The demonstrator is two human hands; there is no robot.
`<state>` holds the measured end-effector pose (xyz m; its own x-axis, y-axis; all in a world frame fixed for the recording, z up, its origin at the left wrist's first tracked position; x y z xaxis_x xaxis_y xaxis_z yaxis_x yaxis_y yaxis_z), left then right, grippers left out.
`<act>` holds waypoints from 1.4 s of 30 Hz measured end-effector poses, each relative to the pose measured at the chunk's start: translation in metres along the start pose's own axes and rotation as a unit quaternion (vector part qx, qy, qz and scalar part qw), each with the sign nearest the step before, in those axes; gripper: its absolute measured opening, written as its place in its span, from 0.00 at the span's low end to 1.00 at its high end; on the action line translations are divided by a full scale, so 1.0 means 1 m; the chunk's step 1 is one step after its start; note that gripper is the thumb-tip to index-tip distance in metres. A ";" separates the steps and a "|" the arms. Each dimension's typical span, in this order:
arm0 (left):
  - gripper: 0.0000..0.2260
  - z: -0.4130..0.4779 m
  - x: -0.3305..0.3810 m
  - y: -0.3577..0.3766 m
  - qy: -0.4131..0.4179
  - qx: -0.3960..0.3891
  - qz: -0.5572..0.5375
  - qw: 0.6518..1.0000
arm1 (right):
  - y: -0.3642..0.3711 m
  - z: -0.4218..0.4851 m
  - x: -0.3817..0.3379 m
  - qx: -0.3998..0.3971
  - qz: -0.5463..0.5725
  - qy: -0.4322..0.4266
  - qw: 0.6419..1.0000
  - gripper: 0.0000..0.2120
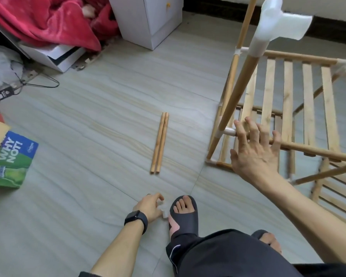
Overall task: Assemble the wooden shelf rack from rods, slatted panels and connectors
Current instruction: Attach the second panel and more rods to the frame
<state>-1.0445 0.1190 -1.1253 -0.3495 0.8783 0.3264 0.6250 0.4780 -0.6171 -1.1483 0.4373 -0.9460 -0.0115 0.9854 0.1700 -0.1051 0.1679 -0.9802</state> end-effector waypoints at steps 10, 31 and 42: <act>0.12 0.009 0.016 -0.023 0.019 0.063 -0.077 0.995 | -0.006 0.000 0.001 -0.030 0.010 -0.010 0.999 0.47; 0.15 -0.225 0.406 -0.212 0.541 -0.054 -0.296 0.785 | -0.216 -0.033 0.155 -0.055 0.690 0.108 0.713 0.22; 0.14 -0.245 0.469 -0.165 0.497 -0.072 -0.464 0.729 | -0.221 -0.070 0.197 0.216 0.553 0.129 0.794 0.26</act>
<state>-1.1405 0.4550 -0.6946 -0.0349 -0.2850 0.9579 0.5327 0.8057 0.2591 -1.0578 0.5968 -0.7027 -0.1362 0.5054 -0.8521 -0.5044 -0.7756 -0.3794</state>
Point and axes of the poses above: each hand's wrist, its own z-axis towards the middle knuckle, its own y-axis out of the palm, x = y × z, the point moved 4 cm from there along z, towards the middle knuckle, and after that the axes turned 7 degrees about -z, right-handed, at the moved point
